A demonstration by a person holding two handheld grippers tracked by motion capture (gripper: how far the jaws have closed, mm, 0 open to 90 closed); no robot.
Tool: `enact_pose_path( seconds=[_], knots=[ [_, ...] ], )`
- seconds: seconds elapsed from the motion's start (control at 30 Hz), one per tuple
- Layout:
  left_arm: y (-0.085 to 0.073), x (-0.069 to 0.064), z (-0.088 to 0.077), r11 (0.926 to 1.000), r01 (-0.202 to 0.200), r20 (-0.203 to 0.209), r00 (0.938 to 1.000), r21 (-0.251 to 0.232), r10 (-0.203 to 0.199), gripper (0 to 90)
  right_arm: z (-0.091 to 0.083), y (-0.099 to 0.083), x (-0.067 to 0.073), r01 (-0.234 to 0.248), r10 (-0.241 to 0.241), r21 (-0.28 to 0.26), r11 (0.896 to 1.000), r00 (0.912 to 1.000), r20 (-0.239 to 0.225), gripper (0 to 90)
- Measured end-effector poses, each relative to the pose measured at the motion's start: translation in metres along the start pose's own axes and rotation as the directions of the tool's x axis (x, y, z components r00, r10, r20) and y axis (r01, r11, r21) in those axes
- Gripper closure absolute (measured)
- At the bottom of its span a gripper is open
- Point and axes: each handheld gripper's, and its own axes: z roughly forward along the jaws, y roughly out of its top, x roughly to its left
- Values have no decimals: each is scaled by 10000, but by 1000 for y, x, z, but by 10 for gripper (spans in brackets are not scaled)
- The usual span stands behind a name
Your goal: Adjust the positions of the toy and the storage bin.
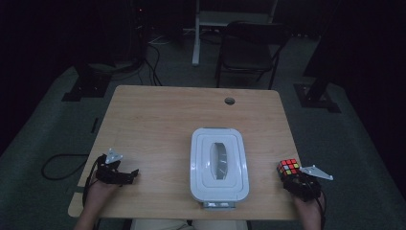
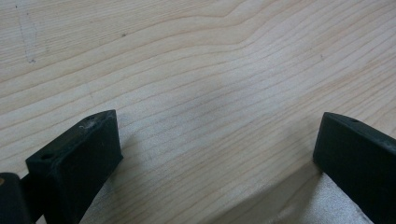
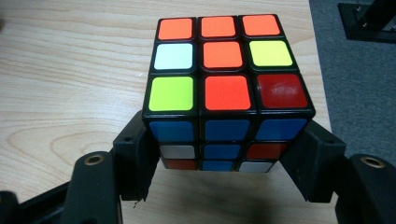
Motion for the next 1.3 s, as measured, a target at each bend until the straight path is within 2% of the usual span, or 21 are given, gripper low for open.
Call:
enact_pose_path(
  seconds=[0.2, 0.27, 0.33, 0.43, 0.67, 0.8, 0.87, 1.17, 1.23, 1.3],
  knots=[
    [0, 0, 0, 10000, -1, 1, 10000, 3, 1, 15, 1, -3, 1, -126, 126, -30, 9999, 9996, -241, 333],
    [0, 0, 0, 10000, 0, 0, 10000, 4, 0, 15, 0, -2, -1, -315, 310, -68, 9995, 9979, -574, 288],
    [0, 0, 0, 10000, 1, 3, 10000, 4, -1, 15, -3, 2, -2, -377, 362, -246, 9990, 9975, -602, 242],
    [0, 0, 0, 10000, -2, 1, 10000, 3, 2, 15, -6, 8, -1, -299, 276, -405, 9987, 9980, -562, 213],
    [0, 0, 0, 10000, -3, 1, 10000, 7, 3, 16, -14, 39, 4, 148, -225, -1017, 9947, 9969, -753, 183],
    [0, 0, 0, 10000, -3, 0, 10000, 12, 3, 15, -15, 54, 11, 208, -332, -1213, 9924, 9943, -1011, 137],
    [0, 0, 0, 10000, 3, 0, 10000, 21, -3, 15, -12, 59, 15, 323, -482, -1227, 9919, 9905, -1288, 114],
    [0, 0, 0, 10000, -1, 2, 10000, 8, 1, 15, -1, 71, 38, 580, -822, -1373, 9888, 9806, -1779, 134],
    [0, 0, 0, 10000, 4, 2, 10000, 6, -4, 15, 2, 73, 45, 853, -1104, -1451, 9857, 9784, -1749, 134],
    [0, 0, 0, 10000, -1, 5, 10000, 7, 1, 15, 6, 74, 52, 1117, -1391, -1446, 9832, 9708, -1957, 133]
  ],
)
